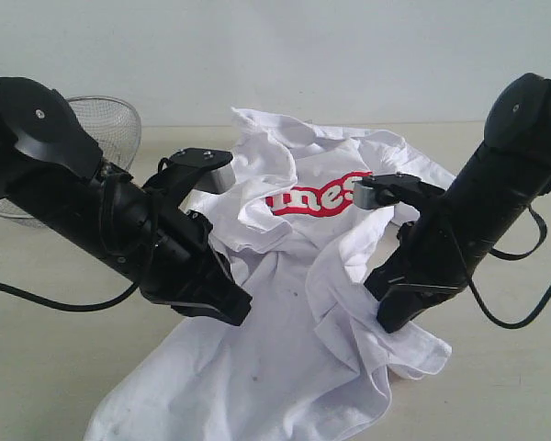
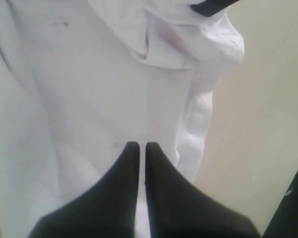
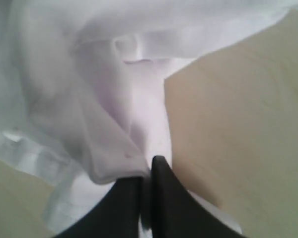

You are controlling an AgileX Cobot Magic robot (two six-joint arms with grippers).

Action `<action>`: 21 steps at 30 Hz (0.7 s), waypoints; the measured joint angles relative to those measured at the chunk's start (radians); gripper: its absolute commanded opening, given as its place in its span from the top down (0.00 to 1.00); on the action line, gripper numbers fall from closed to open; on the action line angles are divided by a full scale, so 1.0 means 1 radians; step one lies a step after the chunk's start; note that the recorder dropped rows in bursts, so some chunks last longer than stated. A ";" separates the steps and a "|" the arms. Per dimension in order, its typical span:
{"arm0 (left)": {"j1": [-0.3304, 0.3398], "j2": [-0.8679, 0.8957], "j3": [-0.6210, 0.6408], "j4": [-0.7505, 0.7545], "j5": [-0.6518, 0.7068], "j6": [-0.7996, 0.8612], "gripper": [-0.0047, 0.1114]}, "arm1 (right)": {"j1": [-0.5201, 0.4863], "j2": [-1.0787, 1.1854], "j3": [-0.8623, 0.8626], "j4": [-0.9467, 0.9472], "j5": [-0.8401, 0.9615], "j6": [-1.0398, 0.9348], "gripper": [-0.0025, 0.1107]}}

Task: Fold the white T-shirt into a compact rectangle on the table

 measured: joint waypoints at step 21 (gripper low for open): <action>0.000 0.000 0.000 0.015 0.005 -0.001 0.92 | -0.055 -0.055 0.011 -0.431 0.085 0.557 0.98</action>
